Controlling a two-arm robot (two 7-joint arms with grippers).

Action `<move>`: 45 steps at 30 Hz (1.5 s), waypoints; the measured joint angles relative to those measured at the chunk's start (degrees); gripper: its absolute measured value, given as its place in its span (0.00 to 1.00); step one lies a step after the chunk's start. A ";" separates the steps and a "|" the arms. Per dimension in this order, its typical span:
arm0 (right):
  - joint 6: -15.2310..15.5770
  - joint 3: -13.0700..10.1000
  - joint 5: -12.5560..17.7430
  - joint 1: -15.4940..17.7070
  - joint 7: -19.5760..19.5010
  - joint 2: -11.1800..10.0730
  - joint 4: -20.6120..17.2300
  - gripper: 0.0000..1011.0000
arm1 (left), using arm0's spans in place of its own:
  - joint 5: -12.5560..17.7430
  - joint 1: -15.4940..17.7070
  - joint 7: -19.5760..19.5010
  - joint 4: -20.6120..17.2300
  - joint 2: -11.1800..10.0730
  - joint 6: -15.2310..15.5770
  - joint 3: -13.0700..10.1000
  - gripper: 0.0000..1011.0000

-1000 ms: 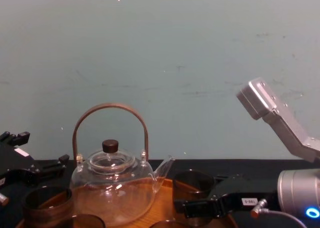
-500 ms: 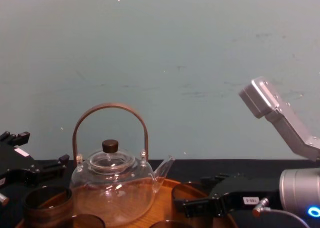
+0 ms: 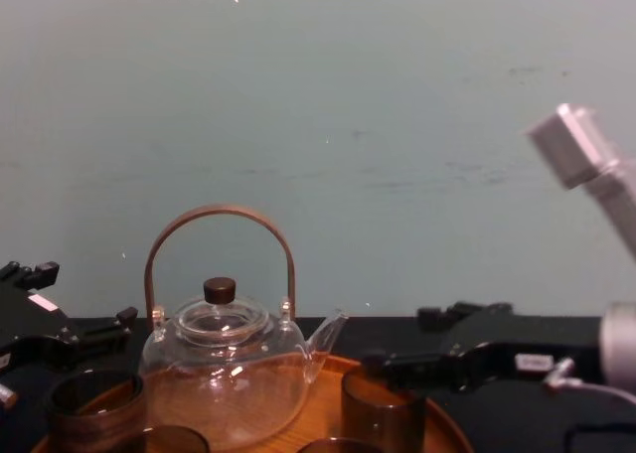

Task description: Pick up the glass from the table and place it on the tray.

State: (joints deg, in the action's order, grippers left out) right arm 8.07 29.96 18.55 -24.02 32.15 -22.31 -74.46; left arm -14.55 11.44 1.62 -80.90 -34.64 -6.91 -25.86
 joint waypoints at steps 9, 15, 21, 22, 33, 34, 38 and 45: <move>-2.56 -4.38 3.12 5.62 -1.21 -5.11 -7.05 0.99 | 0.00 0.00 0.00 0.00 0.00 0.00 0.00 0.99; -4.29 -7.79 5.38 8.42 -1.91 -7.67 -7.73 0.99 | 0.00 0.00 0.00 0.00 0.00 0.00 0.00 0.99; -5.89 -10.28 6.98 10.06 -2.70 -8.58 -5.71 0.99 | 0.00 -0.01 0.00 0.00 0.00 0.00 0.00 0.99; -6.25 -10.80 7.27 10.33 -2.91 -8.61 -4.96 0.99 | 0.00 0.00 0.00 0.00 0.00 0.00 0.00 0.99; -6.78 -13.15 9.03 11.19 -3.73 -8.16 -1.02 0.99 | 0.00 0.00 0.00 0.00 0.00 0.00 0.00 0.99; -6.78 -13.15 9.03 11.19 -3.73 -8.17 -1.03 0.99 | 0.00 0.00 0.00 0.00 0.00 0.00 0.00 0.99; -6.81 -13.16 9.03 11.20 -3.73 -8.22 -1.19 0.99 | 0.00 -0.01 0.00 0.00 0.00 0.00 0.00 0.99; -6.85 -13.13 9.02 11.24 -3.72 -8.28 -1.35 0.99 | 0.00 0.00 0.00 0.00 0.00 0.00 0.00 0.99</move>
State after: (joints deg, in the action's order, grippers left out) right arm 1.22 16.83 27.57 -12.78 28.43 -30.59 -75.81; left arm -14.55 11.43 1.62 -80.90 -34.65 -6.91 -25.86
